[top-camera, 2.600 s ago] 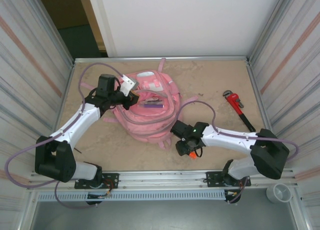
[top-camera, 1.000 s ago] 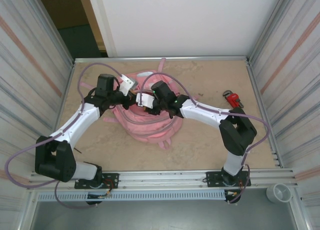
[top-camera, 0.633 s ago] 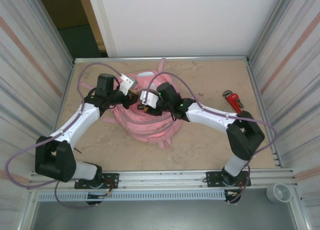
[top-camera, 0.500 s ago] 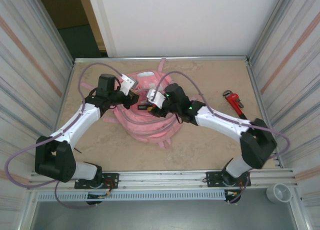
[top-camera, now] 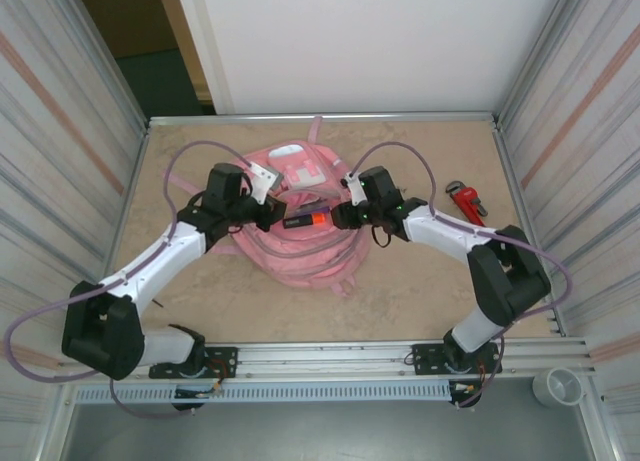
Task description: Pack the student bag
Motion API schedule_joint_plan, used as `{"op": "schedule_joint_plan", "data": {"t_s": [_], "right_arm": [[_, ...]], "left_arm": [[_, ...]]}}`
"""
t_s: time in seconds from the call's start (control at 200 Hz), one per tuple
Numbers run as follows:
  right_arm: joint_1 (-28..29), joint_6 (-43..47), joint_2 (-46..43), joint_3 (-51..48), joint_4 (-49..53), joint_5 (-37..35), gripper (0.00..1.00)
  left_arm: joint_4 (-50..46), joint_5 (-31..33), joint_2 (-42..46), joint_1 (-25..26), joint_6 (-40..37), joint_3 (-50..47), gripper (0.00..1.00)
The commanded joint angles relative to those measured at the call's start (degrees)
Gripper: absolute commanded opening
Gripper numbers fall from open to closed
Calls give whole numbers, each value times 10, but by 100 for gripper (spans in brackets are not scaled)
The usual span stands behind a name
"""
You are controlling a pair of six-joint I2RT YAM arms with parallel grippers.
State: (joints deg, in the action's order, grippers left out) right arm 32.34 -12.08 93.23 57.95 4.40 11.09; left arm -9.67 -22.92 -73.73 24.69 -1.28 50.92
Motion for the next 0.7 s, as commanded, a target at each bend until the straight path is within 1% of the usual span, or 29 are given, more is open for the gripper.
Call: {"op": "schedule_joint_plan", "data": {"t_s": [0.0,0.08,0.17,0.231,0.301,0.441,0.526,0.556,0.611,0.697], "right_arm": [[-28,-34,31,76,3,28,43],[-37,-13,57,116,27,50,42],[-40,23,75,149,71,66,41],[-46,41,74,155,107,66,41],[-59,46,59,145,146,60,42],[-89,36,-20,87,176,53,45],[-97,8,-72,50,182,48,46],[-94,-8,-88,35,183,46,46],[-80,-35,-121,5,179,40,47],[-32,-87,-168,-44,152,10,47]], "left_arm": [[13,23,30,31,40,-30,10],[34,30,35,52,46,-55,15],[53,19,28,71,45,-71,24],[54,11,18,84,40,-69,32],[49,-9,7,89,40,-59,38],[25,-45,-2,88,44,-30,57],[13,-70,-2,88,52,-11,73],[5,-75,-3,86,56,-2,77],[-8,-86,-4,78,70,13,79],[0,-112,-5,48,128,21,79]]}}
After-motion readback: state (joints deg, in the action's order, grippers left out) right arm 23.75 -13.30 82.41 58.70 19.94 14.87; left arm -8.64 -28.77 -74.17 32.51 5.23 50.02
